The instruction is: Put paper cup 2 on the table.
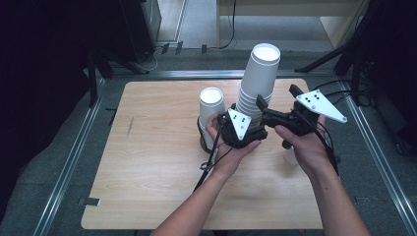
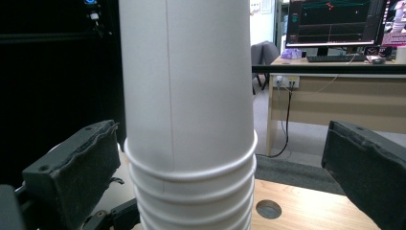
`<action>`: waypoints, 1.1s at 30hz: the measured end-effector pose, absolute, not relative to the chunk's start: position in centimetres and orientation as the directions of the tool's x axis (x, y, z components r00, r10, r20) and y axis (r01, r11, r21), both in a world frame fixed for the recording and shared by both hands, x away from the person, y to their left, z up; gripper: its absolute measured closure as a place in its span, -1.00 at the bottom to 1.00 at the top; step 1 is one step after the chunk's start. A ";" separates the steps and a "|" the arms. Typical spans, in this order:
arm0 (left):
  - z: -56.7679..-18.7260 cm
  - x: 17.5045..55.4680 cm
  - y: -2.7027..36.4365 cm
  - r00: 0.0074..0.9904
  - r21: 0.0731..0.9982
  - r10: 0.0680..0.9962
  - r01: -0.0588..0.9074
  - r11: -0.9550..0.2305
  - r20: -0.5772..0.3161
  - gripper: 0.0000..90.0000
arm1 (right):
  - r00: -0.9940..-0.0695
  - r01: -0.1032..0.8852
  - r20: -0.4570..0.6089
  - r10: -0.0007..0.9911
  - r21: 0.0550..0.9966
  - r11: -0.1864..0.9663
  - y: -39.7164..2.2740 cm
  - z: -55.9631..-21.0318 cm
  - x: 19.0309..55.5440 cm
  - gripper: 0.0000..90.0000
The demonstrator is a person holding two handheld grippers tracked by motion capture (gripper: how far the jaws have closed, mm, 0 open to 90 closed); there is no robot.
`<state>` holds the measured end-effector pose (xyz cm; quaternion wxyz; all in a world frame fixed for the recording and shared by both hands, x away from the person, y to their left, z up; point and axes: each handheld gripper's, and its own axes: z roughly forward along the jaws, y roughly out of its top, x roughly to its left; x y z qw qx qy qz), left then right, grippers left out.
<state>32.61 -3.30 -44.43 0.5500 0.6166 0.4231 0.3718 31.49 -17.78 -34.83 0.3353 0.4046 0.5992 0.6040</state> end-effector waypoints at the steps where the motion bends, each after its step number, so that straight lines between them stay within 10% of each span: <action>1: -44.4 32.6 -3.3 0.365 0.993 0.931 0.114 -0.037 -0.007 -0.85 | -0.452 0.080 0.086 0.888 0.995 -0.056 -17.7 -34.8 31.7 -1.00; 33: -44.3 32.6 -3.0 0.379 0.993 0.925 0.116 -0.025 -0.021 -0.82 | -0.542 0.141 0.072 0.837 0.990 0.006 -15.1 -33.8 36.2 -0.78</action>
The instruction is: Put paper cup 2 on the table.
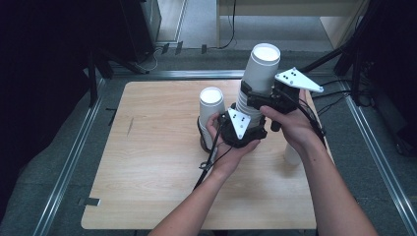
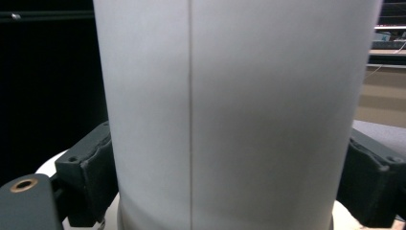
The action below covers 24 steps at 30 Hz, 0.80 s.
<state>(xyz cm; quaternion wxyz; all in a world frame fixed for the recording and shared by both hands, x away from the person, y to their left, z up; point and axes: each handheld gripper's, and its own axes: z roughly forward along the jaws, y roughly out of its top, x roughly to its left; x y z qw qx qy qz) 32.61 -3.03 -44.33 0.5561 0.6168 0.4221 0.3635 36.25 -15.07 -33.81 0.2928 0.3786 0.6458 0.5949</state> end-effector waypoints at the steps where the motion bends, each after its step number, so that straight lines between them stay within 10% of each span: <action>1: -44.3 32.6 -3.0 0.379 0.993 0.925 0.117 -0.025 -0.021 -0.82 | -0.542 0.133 0.063 0.838 0.991 0.011 -15.1 -33.8 36.2 -0.78; 24: -44.4 32.6 -2.9 0.381 0.992 0.924 0.125 -0.019 -0.030 -0.82 | -0.524 0.052 0.024 0.852 0.999 0.004 -14.8 -32.0 35.9 -0.73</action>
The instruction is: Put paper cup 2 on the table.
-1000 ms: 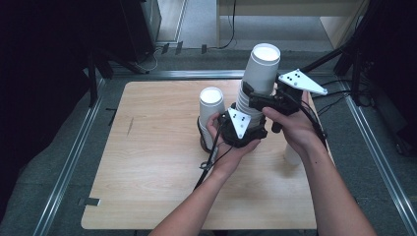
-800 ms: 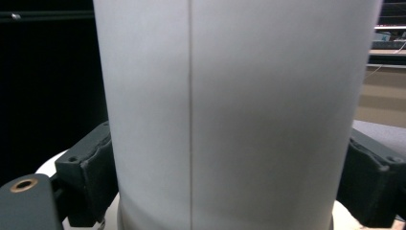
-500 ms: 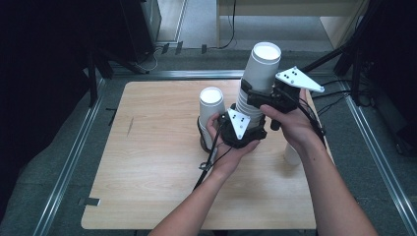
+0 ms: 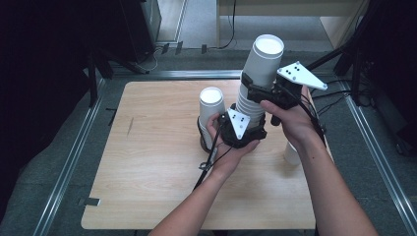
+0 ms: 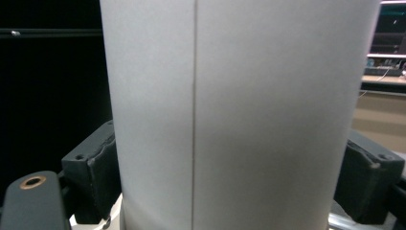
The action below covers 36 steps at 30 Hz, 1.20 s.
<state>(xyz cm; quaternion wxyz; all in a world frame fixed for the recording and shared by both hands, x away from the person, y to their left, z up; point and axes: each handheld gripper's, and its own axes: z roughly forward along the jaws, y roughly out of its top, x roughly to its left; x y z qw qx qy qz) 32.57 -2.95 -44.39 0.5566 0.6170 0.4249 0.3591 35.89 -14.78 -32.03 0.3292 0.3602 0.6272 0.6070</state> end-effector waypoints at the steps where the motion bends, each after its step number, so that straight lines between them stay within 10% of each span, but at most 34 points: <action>1: -44.4 32.6 -2.9 0.381 0.992 0.924 0.125 -0.019 -0.030 -0.82 | -0.520 0.056 0.019 0.854 0.998 0.012 -14.8 -32.0 35.9 -0.72; 36: -44.4 32.5 -2.9 0.386 0.992 0.922 0.128 -0.020 -0.031 -0.81 | -0.464 -0.082 0.003 0.886 0.996 -0.046 -15.2 -28.2 33.2 -0.66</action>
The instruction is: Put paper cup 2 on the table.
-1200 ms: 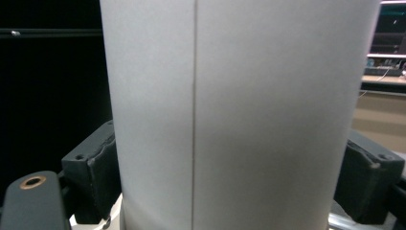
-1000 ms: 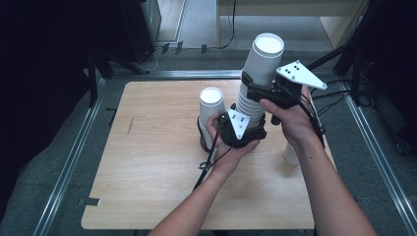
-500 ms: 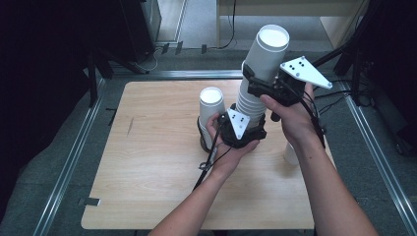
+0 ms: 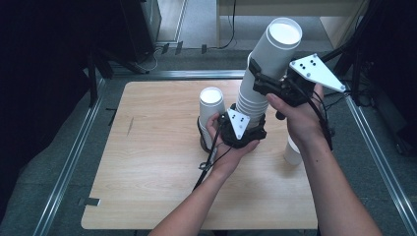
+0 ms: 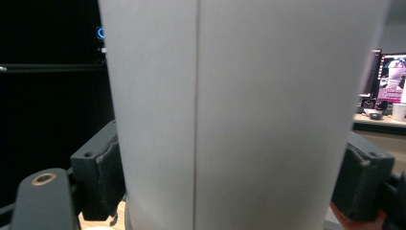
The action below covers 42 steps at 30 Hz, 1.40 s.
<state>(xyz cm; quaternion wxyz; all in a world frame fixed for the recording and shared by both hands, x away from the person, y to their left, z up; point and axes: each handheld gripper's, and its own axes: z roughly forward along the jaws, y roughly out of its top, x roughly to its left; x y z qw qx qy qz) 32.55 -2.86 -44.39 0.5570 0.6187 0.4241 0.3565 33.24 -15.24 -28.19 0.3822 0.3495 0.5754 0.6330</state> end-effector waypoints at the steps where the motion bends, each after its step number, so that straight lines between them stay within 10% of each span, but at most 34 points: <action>1: -44.4 32.5 -2.9 0.386 0.992 0.922 0.127 -0.021 -0.030 -0.81 | -0.465 -0.083 0.003 0.885 0.995 -0.046 -15.4 -28.1 33.1 -0.66; 42: -43.4 29.4 -1.3 0.496 0.991 0.868 0.124 -0.046 -0.022 -0.83 | -0.409 -0.067 0.013 0.913 0.997 -0.044 -20.9 -29.6 26.9 -0.64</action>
